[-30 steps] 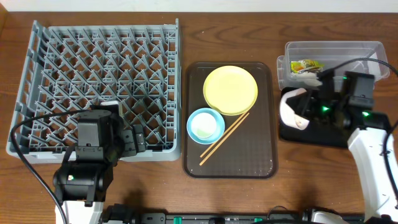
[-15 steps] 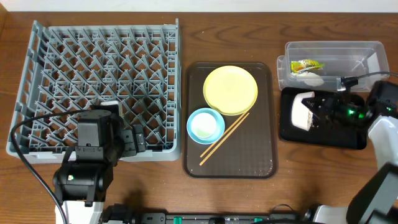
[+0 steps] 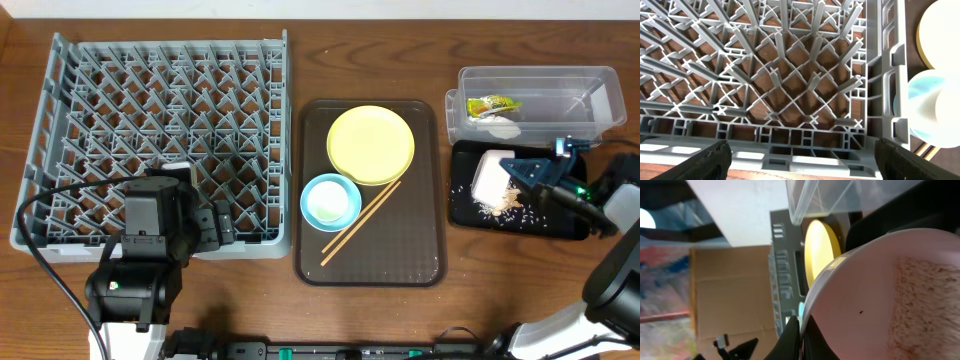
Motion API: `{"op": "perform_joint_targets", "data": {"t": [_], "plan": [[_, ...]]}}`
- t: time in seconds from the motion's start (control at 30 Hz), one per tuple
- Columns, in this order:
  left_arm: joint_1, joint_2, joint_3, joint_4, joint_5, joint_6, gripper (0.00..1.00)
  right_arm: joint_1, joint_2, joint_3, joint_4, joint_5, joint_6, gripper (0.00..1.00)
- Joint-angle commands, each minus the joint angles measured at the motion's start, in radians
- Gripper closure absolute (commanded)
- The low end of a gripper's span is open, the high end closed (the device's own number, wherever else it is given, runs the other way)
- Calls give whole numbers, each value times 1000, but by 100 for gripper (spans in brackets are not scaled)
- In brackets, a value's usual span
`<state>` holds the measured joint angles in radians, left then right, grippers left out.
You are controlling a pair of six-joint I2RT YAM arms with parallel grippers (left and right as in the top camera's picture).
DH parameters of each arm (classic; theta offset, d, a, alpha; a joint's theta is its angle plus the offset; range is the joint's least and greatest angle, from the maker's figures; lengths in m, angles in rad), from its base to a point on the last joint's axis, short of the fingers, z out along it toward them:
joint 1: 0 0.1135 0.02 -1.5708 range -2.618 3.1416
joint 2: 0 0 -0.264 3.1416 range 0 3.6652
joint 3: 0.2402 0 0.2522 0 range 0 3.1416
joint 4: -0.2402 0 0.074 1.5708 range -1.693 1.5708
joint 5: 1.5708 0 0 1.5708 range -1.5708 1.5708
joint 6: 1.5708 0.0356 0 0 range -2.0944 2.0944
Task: Sort waste into correct bins and load items into the dishwasher rack
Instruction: 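Tip the pink bowl over the black tray to pour out the rice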
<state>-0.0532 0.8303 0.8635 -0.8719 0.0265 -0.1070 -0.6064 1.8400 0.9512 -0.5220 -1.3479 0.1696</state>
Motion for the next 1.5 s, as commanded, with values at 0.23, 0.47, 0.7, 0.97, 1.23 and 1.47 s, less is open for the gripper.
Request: {"op": "perform_joint_targets", "data": {"t": [0.23, 0.47, 0.7, 0.97, 1.23, 1.47], "plan": [[5, -2, 23, -3, -4, 2, 7, -150, 19, 16, 25, -135, -14, 99], [5, -2, 23, -3, -4, 2, 7, -259, 19, 16, 75, -154, 34, 99], [5, -2, 23, -3, -4, 2, 7, -296, 19, 16, 149, -202, 97, 99], [5, -2, 23, -3, -4, 2, 7, -201, 19, 16, 135, -202, 97, 99], [5, -2, 23, -3, -4, 2, 7, -47, 19, 16, 125, -201, 97, 99], [5, -2, 23, -3, -4, 2, 7, -11, 19, 16, 126, -205, 96, 99]]}}
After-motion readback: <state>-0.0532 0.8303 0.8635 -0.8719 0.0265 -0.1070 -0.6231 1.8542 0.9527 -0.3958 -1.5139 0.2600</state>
